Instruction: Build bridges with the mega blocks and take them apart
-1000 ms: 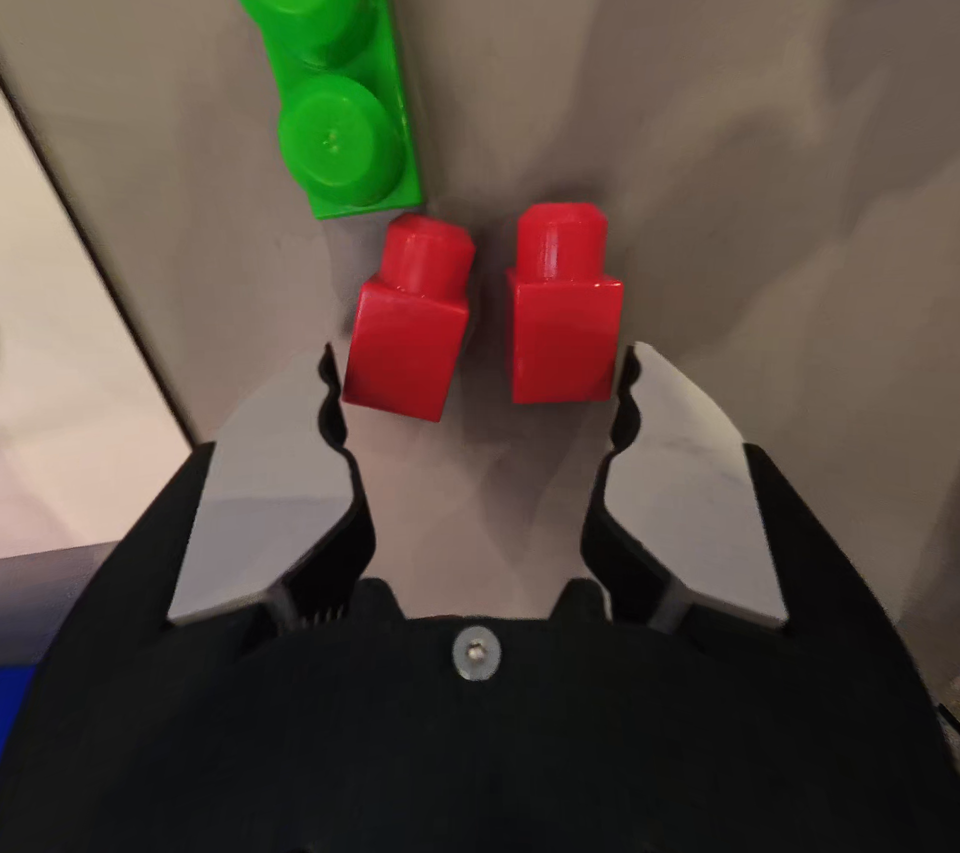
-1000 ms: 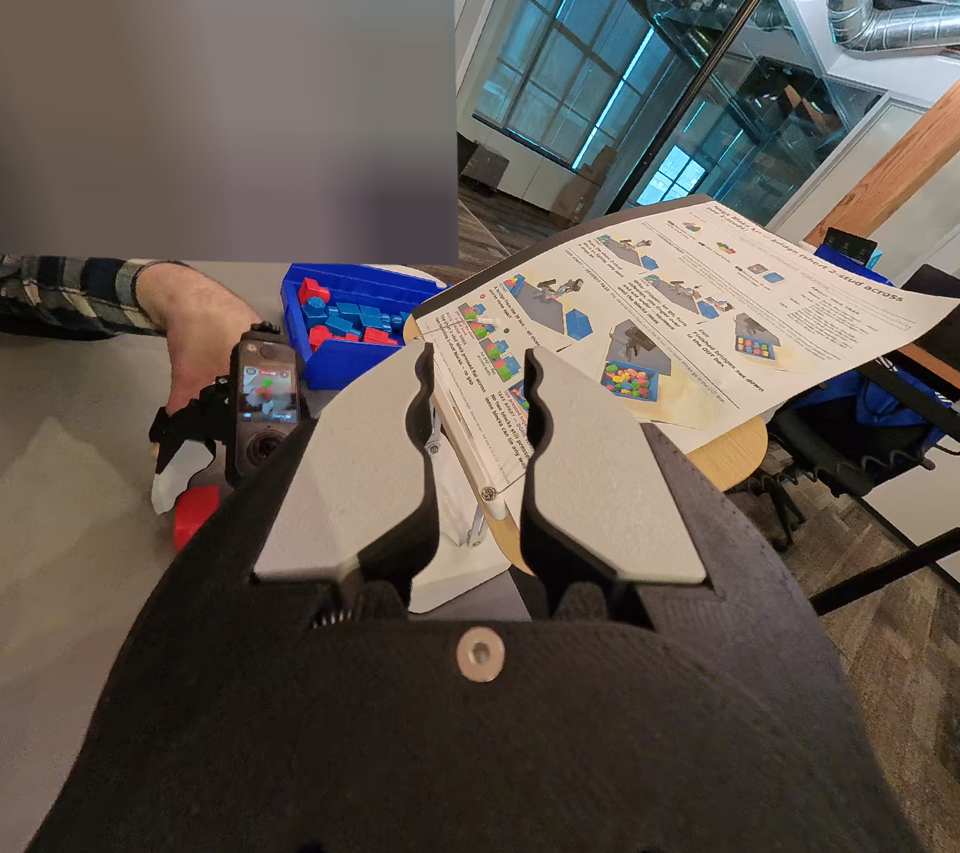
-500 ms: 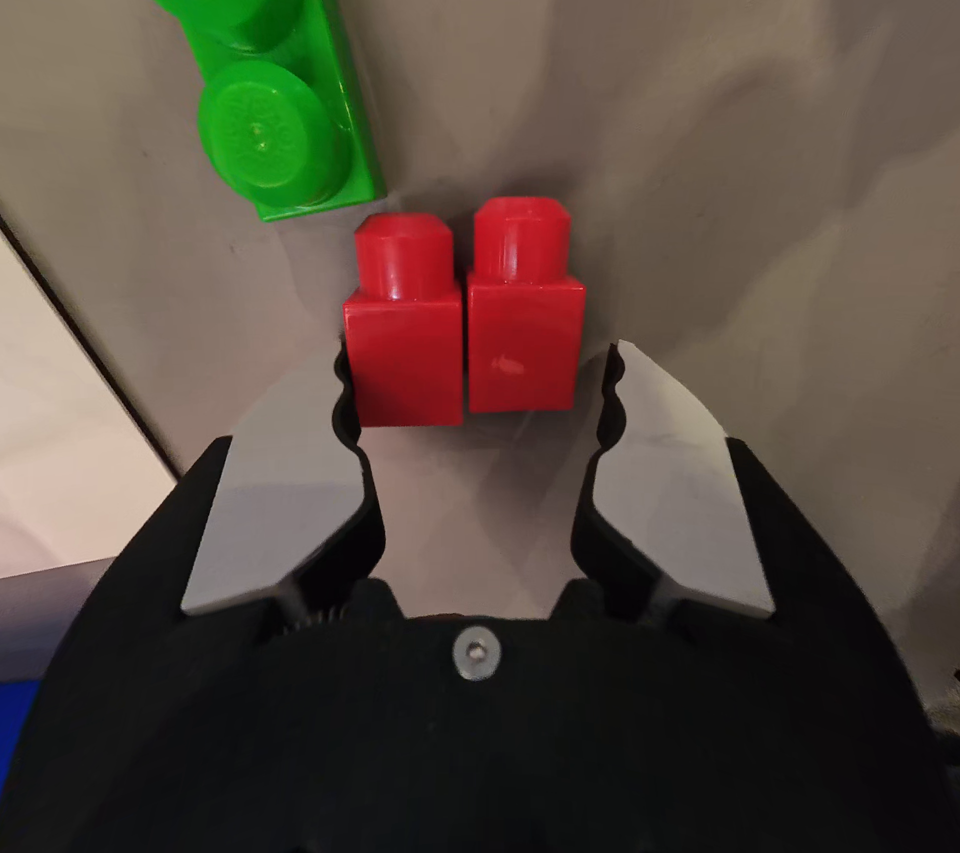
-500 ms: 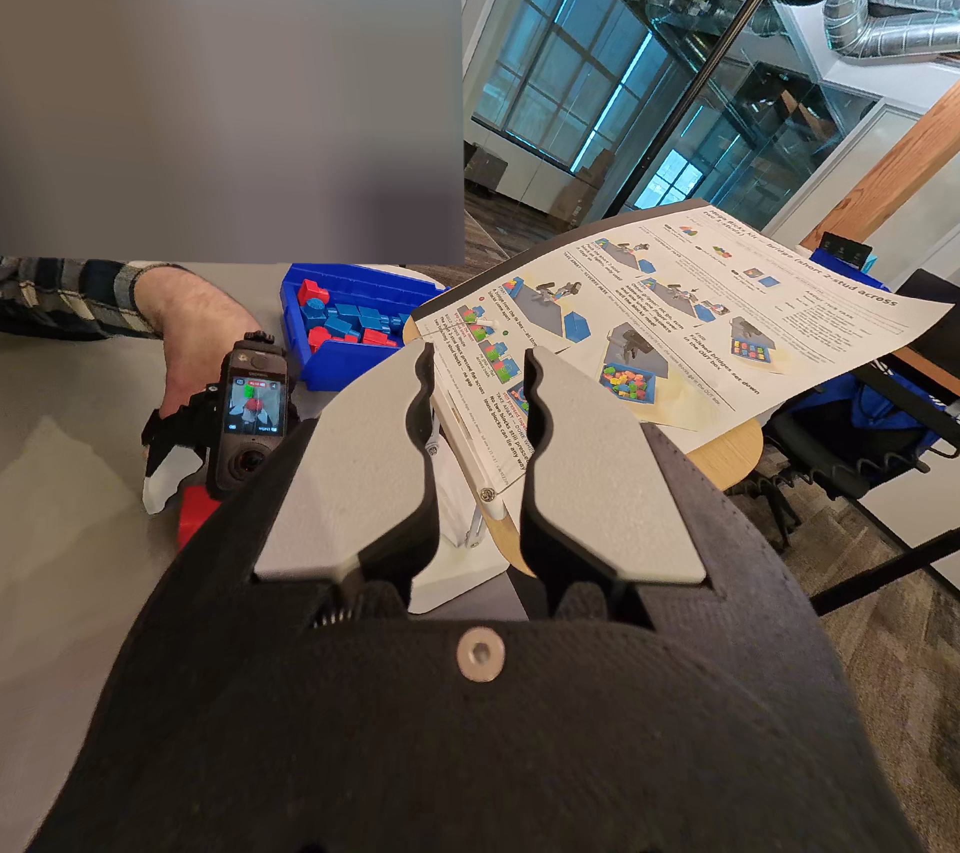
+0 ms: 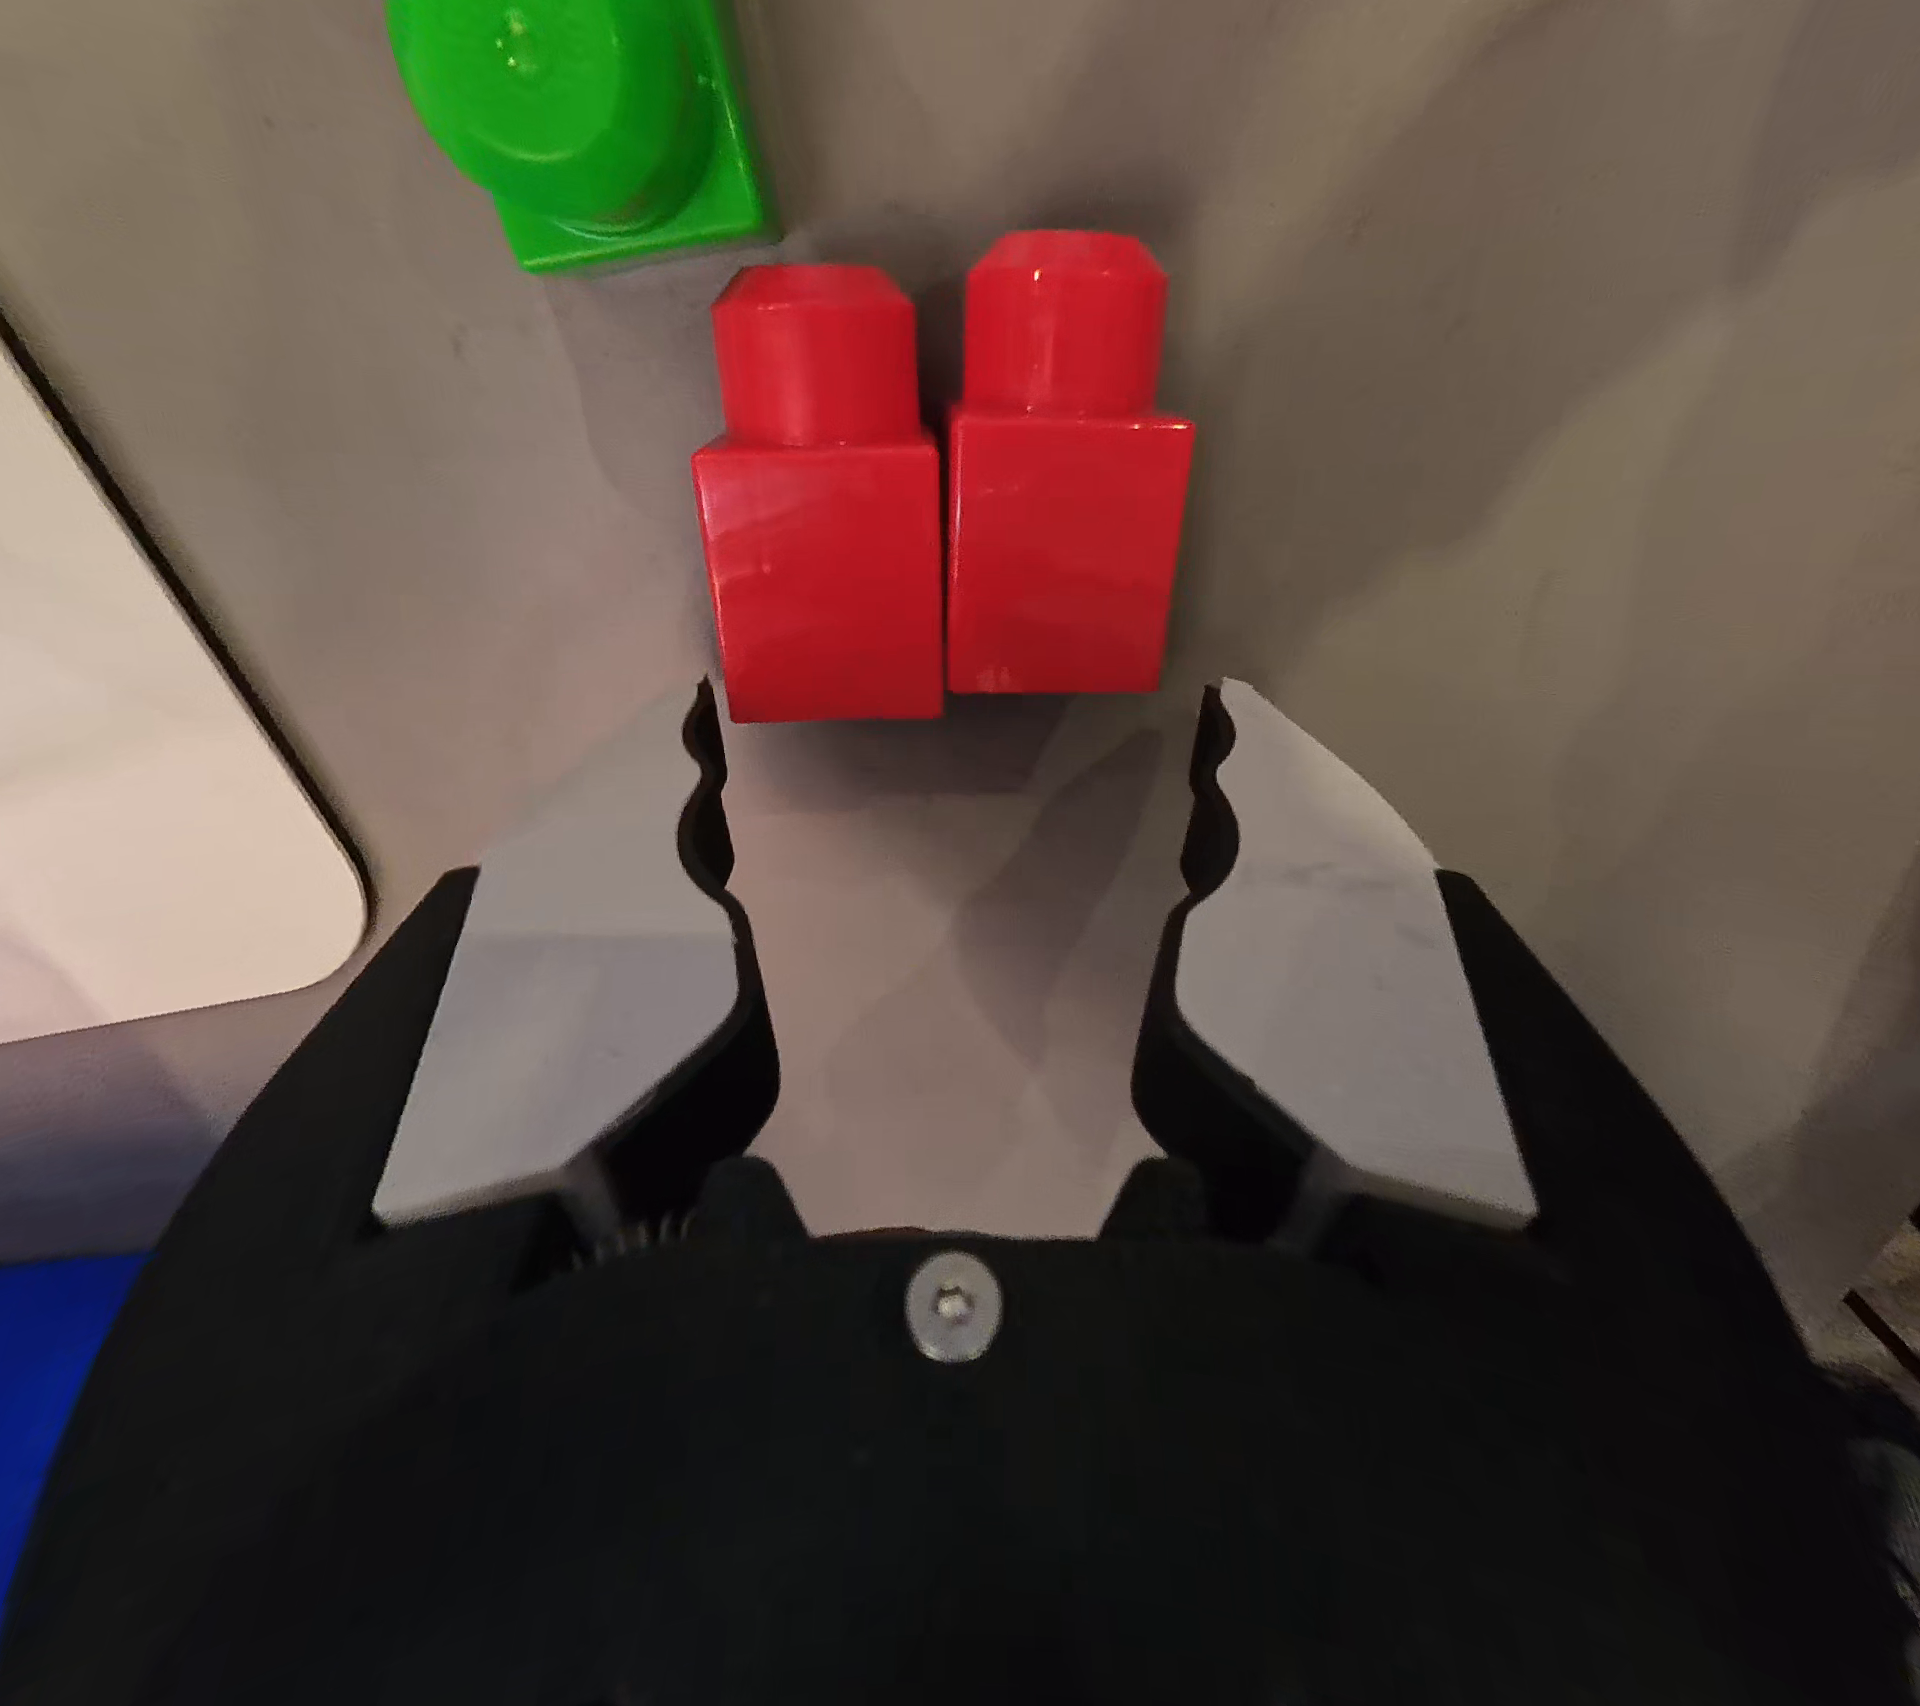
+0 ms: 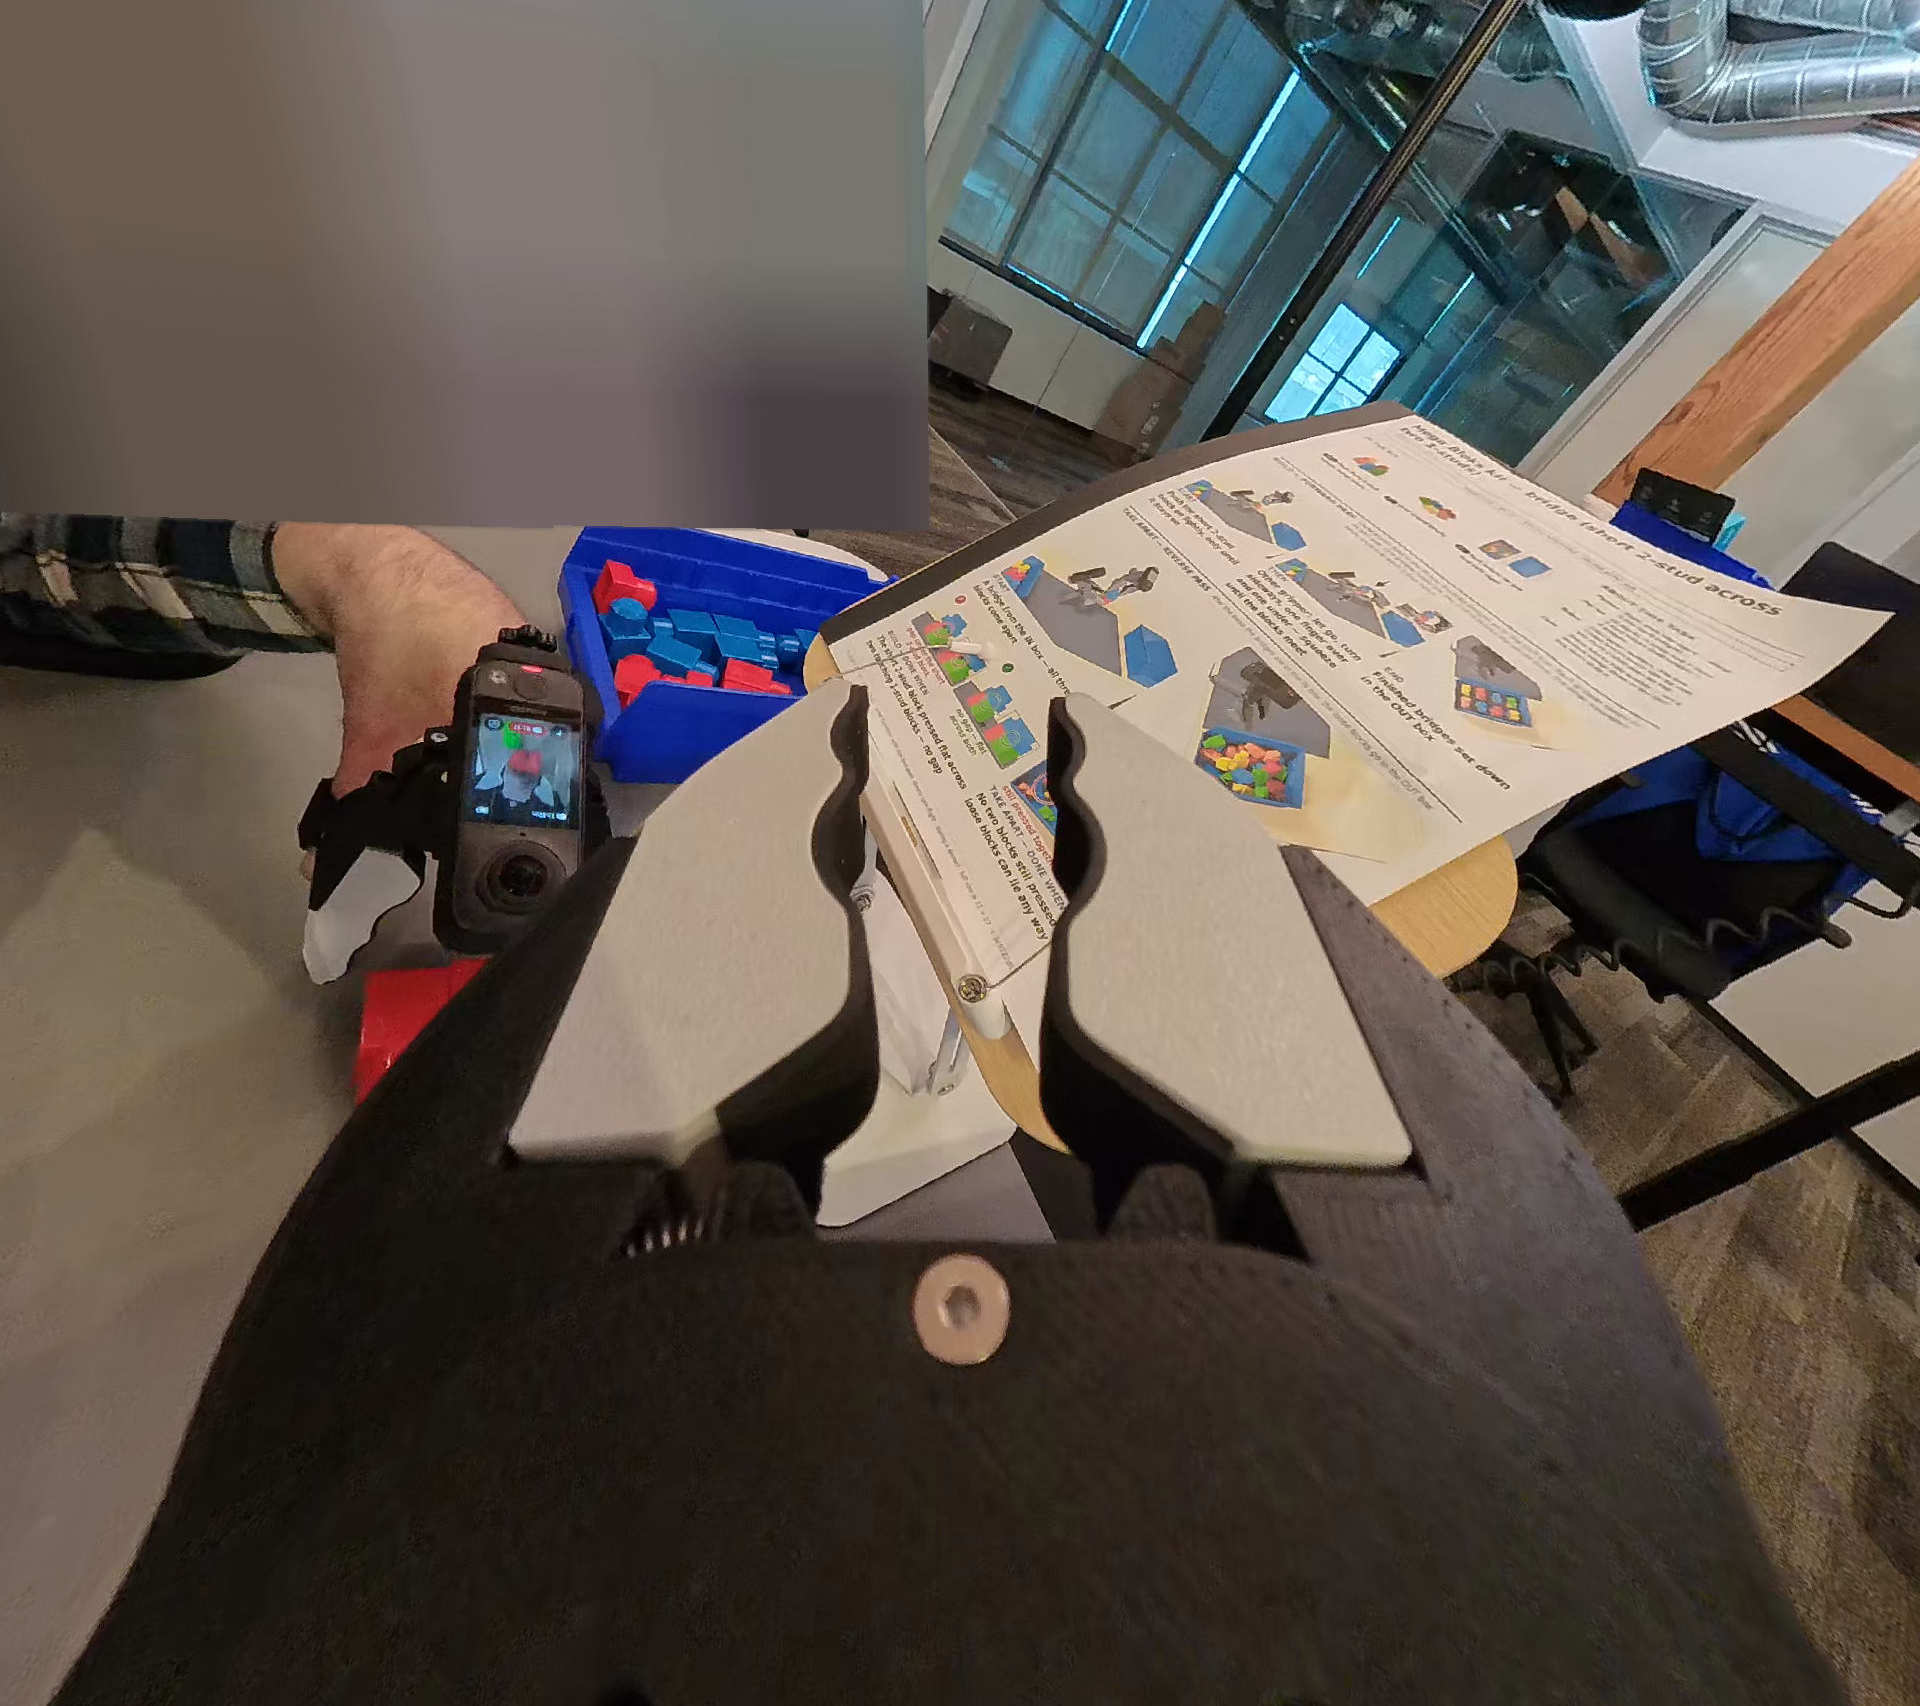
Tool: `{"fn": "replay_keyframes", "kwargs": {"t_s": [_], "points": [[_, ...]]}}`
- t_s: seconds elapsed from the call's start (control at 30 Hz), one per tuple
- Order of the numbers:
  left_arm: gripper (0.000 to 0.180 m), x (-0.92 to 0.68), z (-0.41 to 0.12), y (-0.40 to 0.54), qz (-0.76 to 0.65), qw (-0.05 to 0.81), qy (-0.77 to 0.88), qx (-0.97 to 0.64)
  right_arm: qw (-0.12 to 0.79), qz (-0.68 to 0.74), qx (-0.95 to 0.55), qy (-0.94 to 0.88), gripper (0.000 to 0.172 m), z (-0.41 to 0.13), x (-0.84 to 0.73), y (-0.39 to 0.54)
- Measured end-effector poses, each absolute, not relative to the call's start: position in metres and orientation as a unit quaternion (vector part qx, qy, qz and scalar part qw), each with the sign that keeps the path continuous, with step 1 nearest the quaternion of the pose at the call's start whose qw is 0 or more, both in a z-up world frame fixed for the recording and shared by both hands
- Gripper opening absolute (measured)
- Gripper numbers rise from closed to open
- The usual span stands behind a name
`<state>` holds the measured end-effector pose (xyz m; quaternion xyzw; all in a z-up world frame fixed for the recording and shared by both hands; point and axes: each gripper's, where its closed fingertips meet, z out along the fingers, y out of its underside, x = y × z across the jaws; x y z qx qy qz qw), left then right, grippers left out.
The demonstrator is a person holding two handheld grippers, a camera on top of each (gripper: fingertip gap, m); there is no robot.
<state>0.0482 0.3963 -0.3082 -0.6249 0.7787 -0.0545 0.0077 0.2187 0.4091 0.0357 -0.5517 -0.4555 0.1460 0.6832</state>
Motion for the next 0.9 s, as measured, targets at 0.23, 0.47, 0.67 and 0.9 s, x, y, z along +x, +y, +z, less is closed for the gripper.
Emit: {"fn": "replay_keyframes", "kwargs": {"t_s": [0.23, 0.47, 0.67, 0.9], "points": [[0.085, 0.052, -0.308, 0.391, -0.063, 0.006, 0.784, -0.618, 0.684, 0.146, -0.551, -0.455, 0.033, 0.036, 0.22, 0.409], [0.088, 0.056, -0.305, 0.397, -0.06, 0.025, 0.782, -0.62, 0.684, 0.146, -0.551, -0.456, 0.033, 0.036, 0.22, 0.408], [0.093, 0.066, -0.305, 0.39, -0.054, 0.041, 0.786, -0.615, 0.683, 0.145, -0.551, -0.457, 0.033, 0.036, 0.22, 0.408], [0.074, 0.073, -0.317, 0.387, -0.046, 0.036, 0.786, -0.616, 0.684, 0.145, -0.551, -0.455, 0.033, 0.036, 0.222, 0.408]]}}
